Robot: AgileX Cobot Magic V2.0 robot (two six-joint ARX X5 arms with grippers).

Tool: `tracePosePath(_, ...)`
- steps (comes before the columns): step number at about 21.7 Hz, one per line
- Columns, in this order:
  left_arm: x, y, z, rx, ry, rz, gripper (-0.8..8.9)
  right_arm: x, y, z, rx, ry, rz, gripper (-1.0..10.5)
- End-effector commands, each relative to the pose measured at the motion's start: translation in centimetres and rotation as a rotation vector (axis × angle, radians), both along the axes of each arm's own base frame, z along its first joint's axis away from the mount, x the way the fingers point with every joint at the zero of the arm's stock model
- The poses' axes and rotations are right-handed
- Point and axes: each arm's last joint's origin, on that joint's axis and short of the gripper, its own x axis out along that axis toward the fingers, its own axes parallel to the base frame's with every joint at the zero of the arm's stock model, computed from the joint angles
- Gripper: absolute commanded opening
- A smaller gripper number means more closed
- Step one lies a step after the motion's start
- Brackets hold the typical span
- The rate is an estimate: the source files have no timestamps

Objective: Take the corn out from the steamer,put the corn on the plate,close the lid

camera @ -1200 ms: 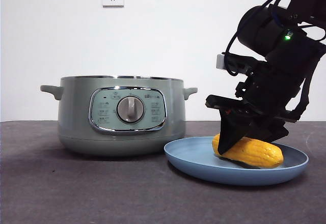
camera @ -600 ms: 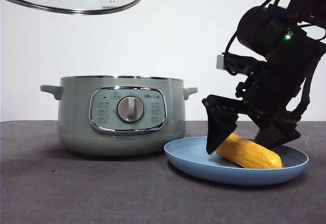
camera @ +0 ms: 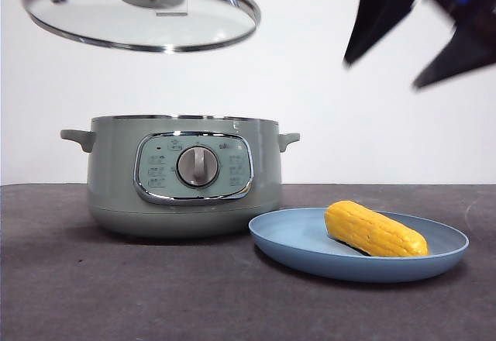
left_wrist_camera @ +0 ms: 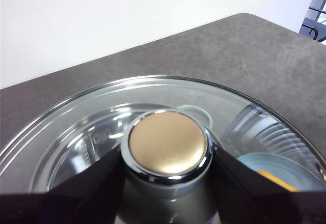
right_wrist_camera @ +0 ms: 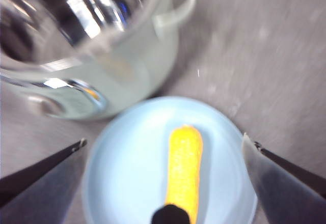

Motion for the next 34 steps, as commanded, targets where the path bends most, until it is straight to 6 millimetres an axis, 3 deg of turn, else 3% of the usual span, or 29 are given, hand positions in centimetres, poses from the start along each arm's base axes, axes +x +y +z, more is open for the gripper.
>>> tracePosePath(1, 1.5, -0.6, -0.1, -0.015, -0.065, -0.004, -0.09, -2.5, -1.2, 1.6, 0.031, -0.052, -0.01, 5.0)
tracePosePath(6, 4.7, -2.0, -2.9, 0.012, -0.063, -0.008, -0.09, -6.5, -3.2, 3.4, 0.055, -0.101, -0.009, 5.0)
tracePosePath(12, 7.0, -2.9, -4.9, 0.008, -0.095, 0.023, -0.09, -8.9, -4.3, 3.3, 0.054, -0.048, -0.024, 5.0)
tracePosePath(18, 8.4, -2.8, -6.7, 0.023, -0.064, 0.043, -0.09, -9.3, -4.5, 3.3, 0.061, -0.05, -0.028, 5.0)
tracePosePath(34, 9.1, -3.0, -8.5, 0.047, -0.004, 0.037, -0.09, -9.3, -4.5, 3.3, 0.06, -0.05, -0.03, 5.0)
